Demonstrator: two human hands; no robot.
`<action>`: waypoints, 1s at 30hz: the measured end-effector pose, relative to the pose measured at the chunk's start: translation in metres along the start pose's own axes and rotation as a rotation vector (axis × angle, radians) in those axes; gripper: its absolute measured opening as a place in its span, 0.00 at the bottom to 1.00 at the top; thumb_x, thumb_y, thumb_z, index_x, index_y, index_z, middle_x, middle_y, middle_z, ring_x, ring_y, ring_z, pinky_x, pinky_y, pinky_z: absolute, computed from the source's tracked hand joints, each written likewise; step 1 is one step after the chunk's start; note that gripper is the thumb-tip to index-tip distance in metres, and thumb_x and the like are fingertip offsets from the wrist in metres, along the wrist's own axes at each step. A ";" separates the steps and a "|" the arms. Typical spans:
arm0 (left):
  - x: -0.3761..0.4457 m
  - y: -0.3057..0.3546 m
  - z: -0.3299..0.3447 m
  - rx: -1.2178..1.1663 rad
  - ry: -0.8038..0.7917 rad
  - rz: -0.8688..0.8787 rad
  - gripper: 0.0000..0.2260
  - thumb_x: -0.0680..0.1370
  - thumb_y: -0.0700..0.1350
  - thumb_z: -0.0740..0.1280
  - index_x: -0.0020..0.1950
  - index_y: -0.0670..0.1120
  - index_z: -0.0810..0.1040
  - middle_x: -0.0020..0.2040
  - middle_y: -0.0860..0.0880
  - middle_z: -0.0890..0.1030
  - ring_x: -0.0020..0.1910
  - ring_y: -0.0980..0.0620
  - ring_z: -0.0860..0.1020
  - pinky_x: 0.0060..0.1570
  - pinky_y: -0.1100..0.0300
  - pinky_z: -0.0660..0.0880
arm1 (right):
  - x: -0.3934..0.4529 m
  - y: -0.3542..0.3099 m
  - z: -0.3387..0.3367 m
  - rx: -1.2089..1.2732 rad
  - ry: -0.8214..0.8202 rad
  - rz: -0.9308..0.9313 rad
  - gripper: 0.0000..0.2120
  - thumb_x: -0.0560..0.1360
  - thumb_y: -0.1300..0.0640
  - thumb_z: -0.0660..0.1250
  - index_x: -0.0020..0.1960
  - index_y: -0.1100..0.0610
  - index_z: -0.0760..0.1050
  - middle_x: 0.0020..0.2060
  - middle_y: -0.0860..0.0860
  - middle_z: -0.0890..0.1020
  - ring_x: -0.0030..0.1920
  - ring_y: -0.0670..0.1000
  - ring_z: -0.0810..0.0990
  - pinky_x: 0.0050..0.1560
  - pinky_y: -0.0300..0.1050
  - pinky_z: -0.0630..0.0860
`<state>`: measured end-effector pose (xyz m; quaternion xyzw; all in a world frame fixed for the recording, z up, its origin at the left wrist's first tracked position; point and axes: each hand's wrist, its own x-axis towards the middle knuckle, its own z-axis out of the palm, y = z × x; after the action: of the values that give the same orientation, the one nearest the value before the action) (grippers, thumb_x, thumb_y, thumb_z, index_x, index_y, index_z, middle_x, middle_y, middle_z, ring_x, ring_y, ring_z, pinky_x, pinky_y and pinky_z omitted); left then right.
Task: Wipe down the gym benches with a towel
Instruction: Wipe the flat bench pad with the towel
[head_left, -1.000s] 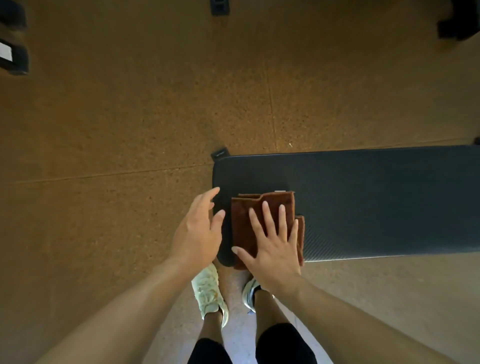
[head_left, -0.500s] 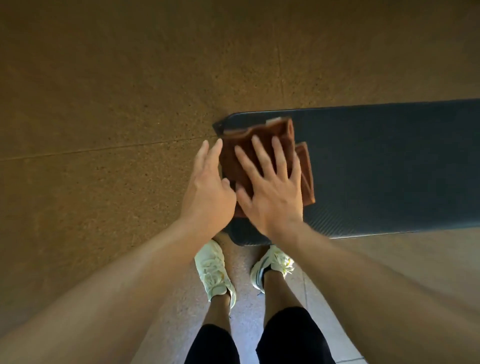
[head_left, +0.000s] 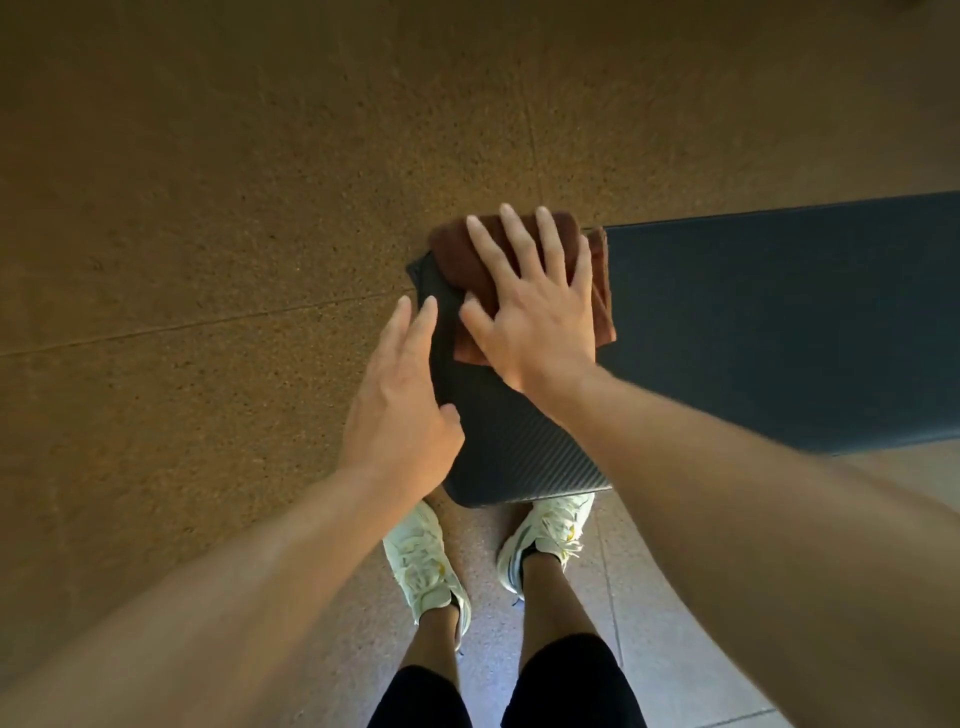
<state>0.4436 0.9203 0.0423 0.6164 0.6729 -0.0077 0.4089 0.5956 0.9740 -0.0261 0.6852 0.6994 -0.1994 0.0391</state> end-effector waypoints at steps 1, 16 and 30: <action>0.003 0.003 0.000 0.068 -0.020 0.016 0.47 0.76 0.39 0.73 0.83 0.56 0.43 0.84 0.56 0.42 0.82 0.53 0.46 0.74 0.57 0.49 | -0.028 0.005 0.006 -0.006 0.013 0.013 0.35 0.81 0.37 0.52 0.85 0.41 0.47 0.85 0.50 0.51 0.85 0.57 0.43 0.82 0.67 0.43; 0.029 0.042 0.038 0.830 -0.276 0.051 0.63 0.68 0.61 0.78 0.79 0.36 0.35 0.80 0.35 0.36 0.81 0.36 0.42 0.72 0.47 0.68 | -0.008 0.057 -0.006 0.135 -0.020 0.347 0.35 0.82 0.36 0.51 0.84 0.39 0.40 0.85 0.45 0.39 0.83 0.54 0.32 0.80 0.65 0.33; 0.030 0.054 0.051 0.893 -0.245 -0.073 0.60 0.71 0.53 0.79 0.79 0.37 0.33 0.80 0.35 0.34 0.81 0.37 0.39 0.70 0.52 0.70 | -0.098 0.103 0.001 0.087 -0.191 0.002 0.36 0.80 0.35 0.52 0.84 0.36 0.40 0.85 0.43 0.39 0.82 0.50 0.29 0.80 0.61 0.30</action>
<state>0.5191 0.9312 0.0179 0.7026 0.5719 -0.3836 0.1795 0.7010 0.8797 -0.0178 0.6647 0.6826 -0.2940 0.0761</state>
